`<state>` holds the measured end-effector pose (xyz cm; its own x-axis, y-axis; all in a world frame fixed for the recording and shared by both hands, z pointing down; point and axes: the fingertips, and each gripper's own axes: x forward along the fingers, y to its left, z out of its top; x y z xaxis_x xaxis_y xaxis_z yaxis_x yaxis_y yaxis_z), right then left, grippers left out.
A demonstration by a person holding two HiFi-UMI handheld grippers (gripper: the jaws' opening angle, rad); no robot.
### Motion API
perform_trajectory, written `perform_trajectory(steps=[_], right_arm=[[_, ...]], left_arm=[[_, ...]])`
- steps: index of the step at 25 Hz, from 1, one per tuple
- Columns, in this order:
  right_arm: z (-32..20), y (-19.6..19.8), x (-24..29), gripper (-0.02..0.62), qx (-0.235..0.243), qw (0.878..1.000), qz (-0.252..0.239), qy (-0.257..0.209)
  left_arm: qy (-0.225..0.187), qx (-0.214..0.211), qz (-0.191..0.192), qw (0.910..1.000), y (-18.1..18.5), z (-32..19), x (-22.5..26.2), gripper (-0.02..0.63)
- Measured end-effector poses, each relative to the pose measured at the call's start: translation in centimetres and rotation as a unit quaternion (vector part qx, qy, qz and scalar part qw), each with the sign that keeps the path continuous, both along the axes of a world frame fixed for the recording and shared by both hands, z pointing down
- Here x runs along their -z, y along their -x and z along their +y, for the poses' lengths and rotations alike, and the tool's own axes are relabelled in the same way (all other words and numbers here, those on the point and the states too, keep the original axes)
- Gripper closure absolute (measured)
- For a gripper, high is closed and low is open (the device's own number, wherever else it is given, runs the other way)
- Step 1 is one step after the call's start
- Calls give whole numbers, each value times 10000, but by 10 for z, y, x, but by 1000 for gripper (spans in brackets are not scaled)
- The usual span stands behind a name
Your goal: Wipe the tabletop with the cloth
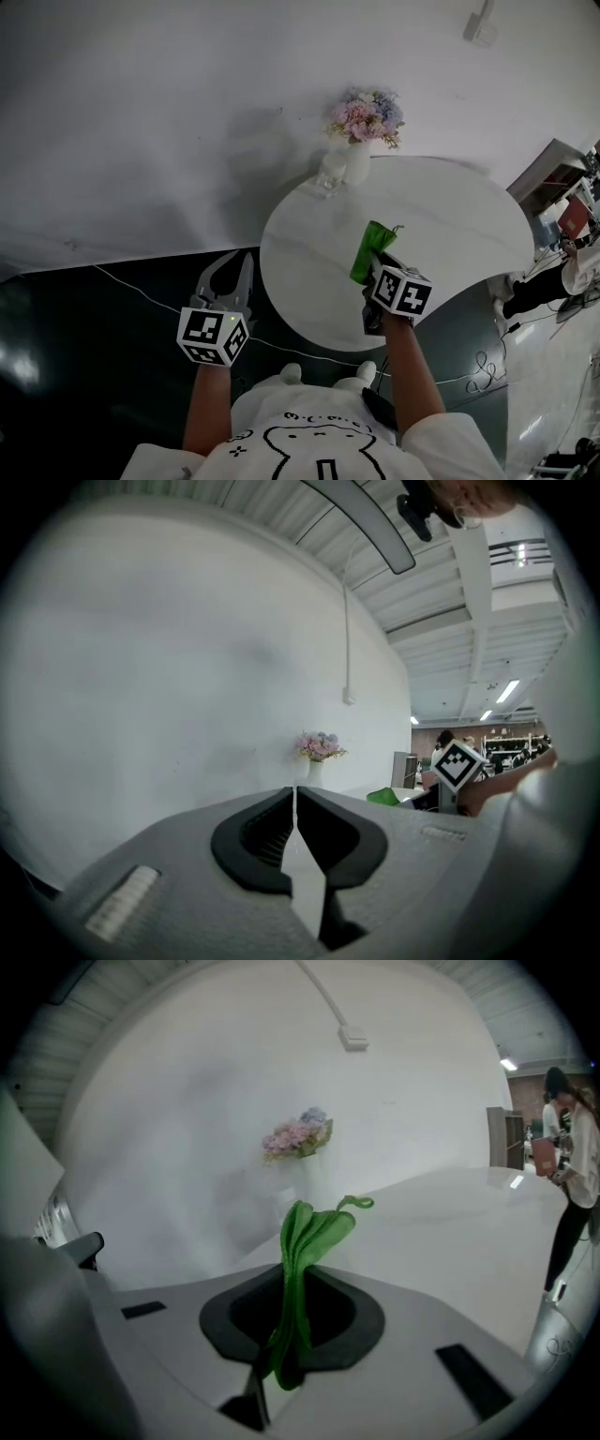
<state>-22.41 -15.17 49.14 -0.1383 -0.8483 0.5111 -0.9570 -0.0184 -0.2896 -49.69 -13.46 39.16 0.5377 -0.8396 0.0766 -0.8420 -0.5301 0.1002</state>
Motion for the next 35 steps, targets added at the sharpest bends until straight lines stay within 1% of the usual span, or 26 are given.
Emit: perform_trajectory(steps=[6,11,17,21,27,30,33,35], right_arm=[[-43,67,-2,552,570,9982,-144,-103],[-73,114,-7,552,852,9952,-455,-154],[-102,167,-21,552,1451,9891,-260,-35],[-115,190,-25,552,1576,9868,-362,43],[-127,218,-48,552,1759,9804,-780,422],[-124,227,-71,552,1801,9760,-897,839],[-116,229,-97,552,1796,9716,-746,1346],[-114,227,-108,552,1786,9713,-541,1474]], left_arm=[[-16,21,-95,10000,12,0,-3,586],[-75,30,-193,9998,21,-2,0,586],[-97,99,-197,9997,31,-6,2,586],[-59,155,-197,9997,39,-7,-1,586],[77,232,-204,9995,47,-5,-12,586],[178,316,-168,9992,53,-3,-20,586],[279,367,-154,9988,57,0,-27,586],[316,361,-155,9987,57,2,-31,586]])
